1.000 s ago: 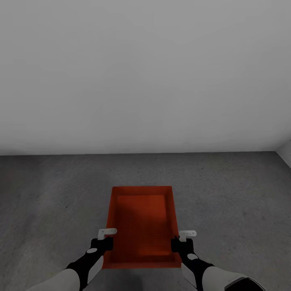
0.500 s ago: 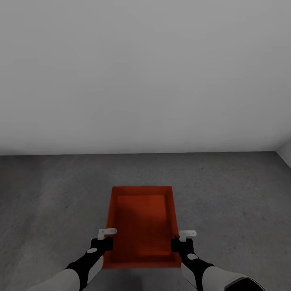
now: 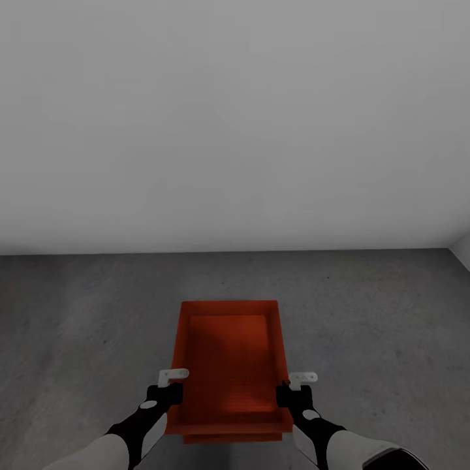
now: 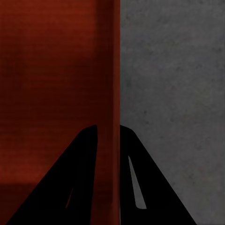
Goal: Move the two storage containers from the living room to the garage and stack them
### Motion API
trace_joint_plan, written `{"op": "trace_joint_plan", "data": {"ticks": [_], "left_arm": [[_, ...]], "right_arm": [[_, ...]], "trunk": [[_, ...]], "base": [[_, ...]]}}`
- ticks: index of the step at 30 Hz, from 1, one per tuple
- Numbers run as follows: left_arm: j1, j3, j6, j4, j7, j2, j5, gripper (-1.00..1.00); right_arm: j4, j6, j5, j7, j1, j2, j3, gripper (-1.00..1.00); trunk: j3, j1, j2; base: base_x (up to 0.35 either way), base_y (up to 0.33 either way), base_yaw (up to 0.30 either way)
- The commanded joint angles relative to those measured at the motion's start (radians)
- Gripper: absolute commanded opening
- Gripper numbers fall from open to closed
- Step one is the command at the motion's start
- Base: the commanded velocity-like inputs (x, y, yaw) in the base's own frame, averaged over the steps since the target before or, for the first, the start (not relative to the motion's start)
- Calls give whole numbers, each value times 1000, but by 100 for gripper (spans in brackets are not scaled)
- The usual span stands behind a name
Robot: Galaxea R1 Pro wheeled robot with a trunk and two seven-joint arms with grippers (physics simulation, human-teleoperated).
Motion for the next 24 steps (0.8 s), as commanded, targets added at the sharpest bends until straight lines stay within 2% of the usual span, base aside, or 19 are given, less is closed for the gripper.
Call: {"op": "trace_joint_plan", "data": {"ticks": [1,24], "left_arm": [[-1,16,-27,-2,20,31,-4,-100],[-1,16,-27,-1,20,31,-4,-100]], "right_arm": [[4,-2,0,0,0,1,-23,-100],[4,-2,-1,0,-1,1,-23,-100]], "trunk": [[-1,0,-1],[-1,0,-1]], "base": [[14,0,0],[1,0,0]]}}
